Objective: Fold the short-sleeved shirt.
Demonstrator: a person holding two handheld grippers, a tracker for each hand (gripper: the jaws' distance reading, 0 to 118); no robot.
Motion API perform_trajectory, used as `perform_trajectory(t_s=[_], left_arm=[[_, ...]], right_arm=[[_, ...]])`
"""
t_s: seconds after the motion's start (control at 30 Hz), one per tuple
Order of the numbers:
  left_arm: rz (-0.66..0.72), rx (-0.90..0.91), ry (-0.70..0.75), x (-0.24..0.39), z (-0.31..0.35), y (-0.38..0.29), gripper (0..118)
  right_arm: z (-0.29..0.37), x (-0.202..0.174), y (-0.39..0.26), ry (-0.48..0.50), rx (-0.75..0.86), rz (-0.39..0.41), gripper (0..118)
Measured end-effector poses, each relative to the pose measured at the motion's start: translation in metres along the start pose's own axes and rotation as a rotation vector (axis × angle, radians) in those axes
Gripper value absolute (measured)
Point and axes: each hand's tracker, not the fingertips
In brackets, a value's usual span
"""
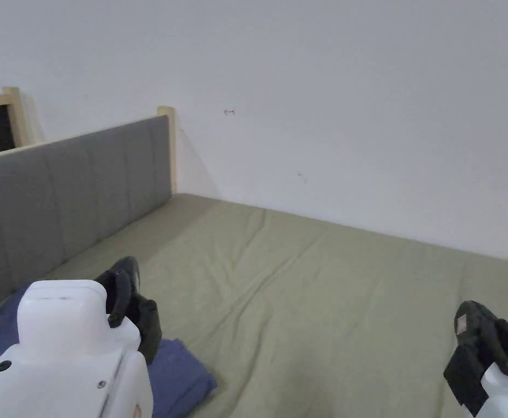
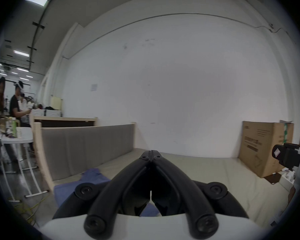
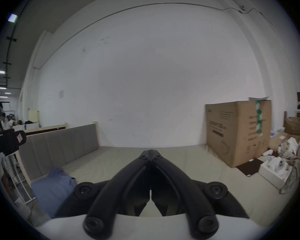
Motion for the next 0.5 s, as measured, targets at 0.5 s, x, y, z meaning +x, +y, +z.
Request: perform_trajectory(t_s=[0.5], left_arm=[[-0.029, -0.120, 0.262, -0.088, -0.003, -0.020, 0]], right_arm=[[-0.049, -0.115, -0.028, 0.291, -0.072, 0.021, 0]])
